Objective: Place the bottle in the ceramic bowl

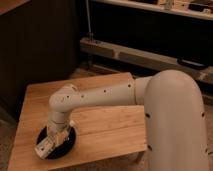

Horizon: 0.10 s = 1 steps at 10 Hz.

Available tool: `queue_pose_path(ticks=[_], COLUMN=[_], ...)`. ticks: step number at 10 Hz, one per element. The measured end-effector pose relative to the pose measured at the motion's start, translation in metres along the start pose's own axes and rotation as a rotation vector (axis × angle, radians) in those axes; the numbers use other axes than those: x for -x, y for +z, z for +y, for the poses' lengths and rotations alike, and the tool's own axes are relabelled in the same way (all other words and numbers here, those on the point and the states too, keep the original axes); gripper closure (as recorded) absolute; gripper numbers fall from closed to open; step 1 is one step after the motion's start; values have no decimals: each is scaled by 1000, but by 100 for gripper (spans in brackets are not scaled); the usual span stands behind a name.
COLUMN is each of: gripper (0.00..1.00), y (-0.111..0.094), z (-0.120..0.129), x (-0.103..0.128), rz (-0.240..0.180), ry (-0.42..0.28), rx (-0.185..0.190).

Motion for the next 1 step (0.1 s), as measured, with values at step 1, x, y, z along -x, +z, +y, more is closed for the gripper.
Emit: queue_pose_path(ticks=[1], gripper=[20], y=[-1], z=[0], x=[-2], rz=[11], ry=[5], rx=[-4])
